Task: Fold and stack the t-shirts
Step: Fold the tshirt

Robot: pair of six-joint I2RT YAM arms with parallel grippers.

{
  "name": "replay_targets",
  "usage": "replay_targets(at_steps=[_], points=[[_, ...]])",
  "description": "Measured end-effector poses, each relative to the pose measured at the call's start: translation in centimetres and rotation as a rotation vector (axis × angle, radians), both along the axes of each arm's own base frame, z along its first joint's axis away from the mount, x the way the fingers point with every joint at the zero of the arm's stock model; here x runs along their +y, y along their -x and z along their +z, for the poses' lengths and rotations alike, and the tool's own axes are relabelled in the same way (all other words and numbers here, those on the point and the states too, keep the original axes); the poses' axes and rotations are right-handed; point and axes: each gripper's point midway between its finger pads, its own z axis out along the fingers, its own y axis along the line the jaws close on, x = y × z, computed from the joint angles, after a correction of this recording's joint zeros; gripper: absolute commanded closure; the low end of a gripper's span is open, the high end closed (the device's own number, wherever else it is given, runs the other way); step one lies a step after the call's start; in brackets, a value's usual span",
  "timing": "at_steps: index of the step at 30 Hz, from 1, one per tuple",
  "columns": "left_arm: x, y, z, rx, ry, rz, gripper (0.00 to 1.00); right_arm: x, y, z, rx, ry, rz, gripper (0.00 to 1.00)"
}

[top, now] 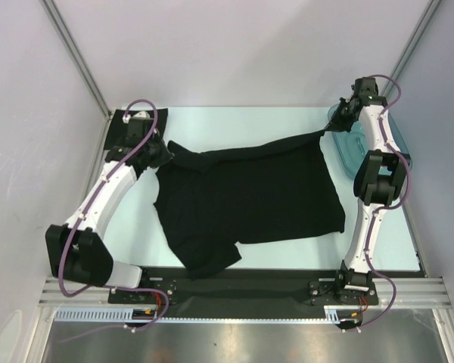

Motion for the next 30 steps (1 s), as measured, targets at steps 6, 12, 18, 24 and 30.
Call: replay_targets(at_steps=[6,12,18,24,30], points=[[0.0,2.9,-0.3,0.013,0.031,0.000,1.00,0.2,2.0,-0.6,0.060,-0.004,0.003,1.00],[-0.1,4.8,-1.1,0.030,0.065,-0.001,1.00,0.7,3.7,-1.4,0.115,-0.003,0.012,1.00],[-0.6,6.6,-3.4,0.092,0.106,0.003,1.00,0.9,4.4,-1.3,0.121,0.004,0.023,1.00],[-0.5,7.5,-4.9,0.140,0.114,0.020,1.00,1.0,4.8,-1.3,0.132,0.004,0.024,1.00],[-0.5,7.7,-5.8,0.172,0.112,0.028,1.00,0.6,5.6,-1.7,0.169,0.024,0.023,0.98]])
